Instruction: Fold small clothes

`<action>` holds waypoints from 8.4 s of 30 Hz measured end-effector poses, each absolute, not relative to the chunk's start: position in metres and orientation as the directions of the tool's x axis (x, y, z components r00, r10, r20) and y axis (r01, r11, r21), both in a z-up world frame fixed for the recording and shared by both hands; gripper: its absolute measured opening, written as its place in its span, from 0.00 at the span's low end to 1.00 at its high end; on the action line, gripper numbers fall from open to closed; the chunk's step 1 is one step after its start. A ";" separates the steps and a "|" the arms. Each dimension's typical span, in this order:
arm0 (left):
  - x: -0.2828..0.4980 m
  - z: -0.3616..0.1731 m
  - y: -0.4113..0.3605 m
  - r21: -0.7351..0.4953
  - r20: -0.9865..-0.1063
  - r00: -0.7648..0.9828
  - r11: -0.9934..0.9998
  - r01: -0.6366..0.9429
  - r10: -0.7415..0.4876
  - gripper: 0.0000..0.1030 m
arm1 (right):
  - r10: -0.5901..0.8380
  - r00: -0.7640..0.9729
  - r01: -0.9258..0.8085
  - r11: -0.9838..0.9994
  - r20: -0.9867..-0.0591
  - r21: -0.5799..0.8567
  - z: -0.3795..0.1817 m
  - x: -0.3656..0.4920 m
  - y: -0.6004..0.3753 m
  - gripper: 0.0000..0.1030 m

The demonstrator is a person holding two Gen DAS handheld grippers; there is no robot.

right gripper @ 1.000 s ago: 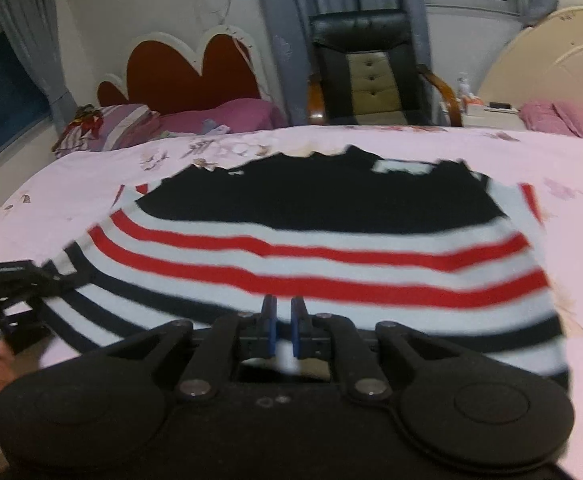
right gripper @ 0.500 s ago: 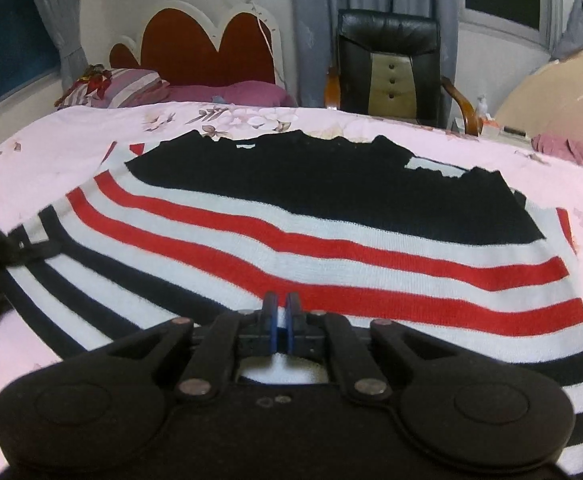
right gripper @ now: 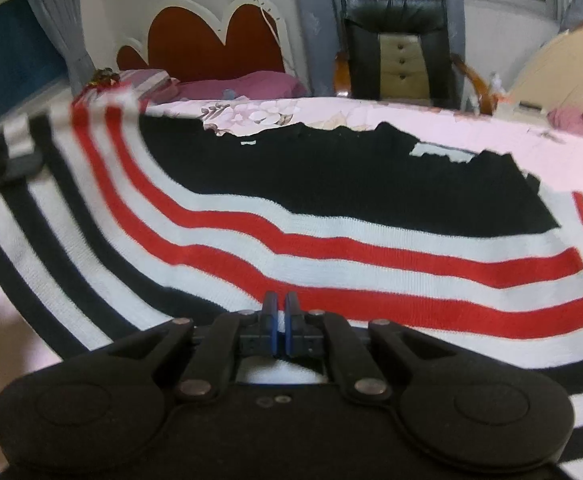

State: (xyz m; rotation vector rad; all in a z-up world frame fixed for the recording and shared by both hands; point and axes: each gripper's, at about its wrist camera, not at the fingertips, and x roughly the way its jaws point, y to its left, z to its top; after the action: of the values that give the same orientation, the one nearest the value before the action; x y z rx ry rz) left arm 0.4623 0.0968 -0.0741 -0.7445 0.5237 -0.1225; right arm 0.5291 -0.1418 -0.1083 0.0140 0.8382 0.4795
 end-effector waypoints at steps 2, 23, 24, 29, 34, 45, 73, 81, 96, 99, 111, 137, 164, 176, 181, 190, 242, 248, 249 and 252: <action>0.470 -0.060 0.063 -0.626 -0.430 0.850 0.779 -0.038 -0.305 0.16 | 0.463 0.532 -0.367 0.881 -0.709 0.300 -0.108 0.540 -0.156 0.00; 0.453 -0.052 0.000 -0.345 -0.518 0.827 0.938 0.035 -0.221 0.72 | 0.729 0.496 -0.093 0.585 -0.472 0.806 -0.106 0.547 -0.339 0.57; 0.461 -0.057 0.018 -0.335 -0.545 0.820 0.942 -0.024 -0.173 0.72 | 0.732 0.491 -0.083 0.578 -0.471 0.812 -0.109 0.549 -0.335 0.59; 0.491 -0.101 0.063 -0.384 -0.654 0.742 0.909 -0.163 -0.143 0.72 | 0.743 0.451 -0.031 0.567 -0.495 0.823 -0.122 0.554 -0.309 0.61; 0.488 -0.126 0.063 -0.443 -0.653 0.730 0.884 -0.152 -0.201 0.72 | 0.709 0.445 -0.042 0.627 -0.547 0.778 -0.115 0.557 -0.282 0.63; 0.525 -0.135 0.067 -0.488 -0.649 0.728 0.855 -0.175 -0.222 0.68 | 0.517 0.596 -0.325 0.855 -0.614 0.405 -0.073 0.527 -0.225 0.23; 0.550 -0.115 -0.043 -0.337 -0.667 0.673 0.935 0.112 -0.321 0.71 | 0.512 0.682 -0.041 0.740 -0.523 0.671 -0.108 0.559 -0.351 0.37; 0.555 -0.119 -0.051 -0.357 -0.668 0.670 0.930 0.092 -0.323 0.71 | 0.398 0.745 -0.185 0.894 -0.535 0.408 -0.087 0.549 -0.330 0.09; 0.511 -0.096 -0.037 -0.334 -0.629 0.710 0.935 0.120 -0.316 0.71 | 0.375 0.684 -0.126 0.906 -0.626 0.405 -0.072 0.511 -0.347 0.34; 0.486 -0.098 -0.020 -0.380 -0.611 0.718 0.919 0.106 -0.335 0.71 | 0.451 0.649 -0.126 0.858 -0.613 0.498 -0.072 0.480 -0.357 0.34; 0.469 -0.128 -0.029 -0.375 -0.679 0.648 0.922 0.100 -0.346 0.71 | 0.491 0.591 -0.065 0.820 -0.640 0.569 -0.101 0.462 -0.348 0.11; 0.449 -0.131 -0.046 -0.221 -0.681 0.686 0.965 0.143 -0.258 0.71 | 0.232 0.704 -0.273 0.961 -0.672 0.046 -0.077 0.432 -0.271 0.21; 0.448 -0.088 -0.054 -0.058 -0.682 0.715 0.986 0.158 -0.154 1.00 | 0.360 0.692 -0.159 0.921 -0.626 0.355 -0.060 0.448 -0.328 0.66; 0.490 -0.080 -0.053 -0.053 -0.677 0.719 0.985 0.167 -0.158 1.00 | 0.519 0.623 -0.101 0.795 -0.586 0.598 -0.081 0.495 -0.369 0.66; 0.527 -0.100 -0.022 -0.374 -0.699 0.616 0.920 0.119 -0.364 0.92 | 0.578 0.566 -0.056 0.738 -0.587 0.673 -0.097 0.519 -0.379 0.65; 0.564 -0.139 -0.017 -0.619 -0.668 0.455 0.779 0.098 -0.589 0.83 | 0.680 0.464 0.010 0.637 -0.568 0.771 -0.127 0.543 -0.388 0.66; 0.452 -0.057 0.247 -0.314 -0.700 0.622 0.934 0.172 -0.350 0.50 | 0.600 0.516 -0.393 0.800 -0.611 0.454 -0.035 0.466 -0.019 0.31; 0.447 -0.093 0.284 -0.375 -0.719 0.589 0.920 0.117 -0.368 0.50 | 0.602 0.471 -0.394 0.797 -0.644 0.457 -0.054 0.466 0.019 0.31; 0.445 -0.101 0.287 -0.383 -0.725 0.580 0.917 0.109 -0.372 0.50 | 0.596 0.464 -0.388 0.802 -0.655 0.454 -0.059 0.466 0.021 0.31; 0.444 -0.124 0.295 -0.421 -0.726 0.568 0.904 0.078 -0.387 0.55 | 0.562 0.449 -0.340 0.827 -0.695 0.448 -0.078 0.470 0.019 0.31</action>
State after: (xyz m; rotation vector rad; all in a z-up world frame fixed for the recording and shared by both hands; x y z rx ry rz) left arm 0.4443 0.2948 -0.1244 -0.3636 0.9313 -0.2804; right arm 0.4702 0.0192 -0.0776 0.2590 0.9533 0.5653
